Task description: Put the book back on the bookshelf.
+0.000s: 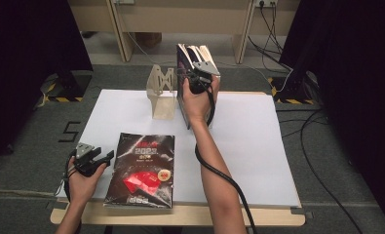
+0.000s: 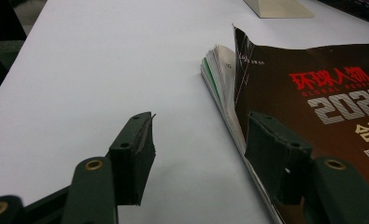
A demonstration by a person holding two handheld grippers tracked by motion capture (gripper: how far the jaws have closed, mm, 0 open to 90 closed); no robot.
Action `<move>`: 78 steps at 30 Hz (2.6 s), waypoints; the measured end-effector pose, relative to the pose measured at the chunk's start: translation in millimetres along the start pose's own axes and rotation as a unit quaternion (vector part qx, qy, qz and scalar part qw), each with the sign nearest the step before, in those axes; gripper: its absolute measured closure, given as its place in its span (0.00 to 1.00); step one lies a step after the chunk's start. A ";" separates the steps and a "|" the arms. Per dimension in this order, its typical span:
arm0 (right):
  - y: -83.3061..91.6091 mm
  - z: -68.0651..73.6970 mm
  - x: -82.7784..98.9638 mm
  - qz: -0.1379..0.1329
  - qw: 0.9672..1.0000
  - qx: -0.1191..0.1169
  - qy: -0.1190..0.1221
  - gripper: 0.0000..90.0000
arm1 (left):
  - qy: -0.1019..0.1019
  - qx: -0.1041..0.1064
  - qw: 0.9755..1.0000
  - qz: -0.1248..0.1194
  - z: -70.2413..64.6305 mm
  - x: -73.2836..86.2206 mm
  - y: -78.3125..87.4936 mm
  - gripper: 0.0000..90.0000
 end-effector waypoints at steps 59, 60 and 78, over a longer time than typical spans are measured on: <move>54.0 2.4 29.0 0.002 0.998 0.047 0.030 0.83 | -0.018 -0.002 1.000 -0.003 -4.2 0.1 0.1 0.46; 57.2 1.5 30.5 0.004 0.999 0.047 0.027 0.83 | -0.018 -0.002 1.000 -0.003 -4.3 0.1 0.0 0.46; 54.9 -16.6 26.9 0.010 0.999 0.040 -0.008 0.73 | -0.015 -0.001 1.000 -0.003 -3.8 0.1 -0.7 0.46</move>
Point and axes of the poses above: each handheld gripper's, and its own axes: y roughly backward along the jaws, x roughly out of its underside, z roughly to its left, the point moved 3 cm from there along -y, roughly forward along the jaws, and after that the axes turned 11 degrees about -x, right-handed, at the moved point
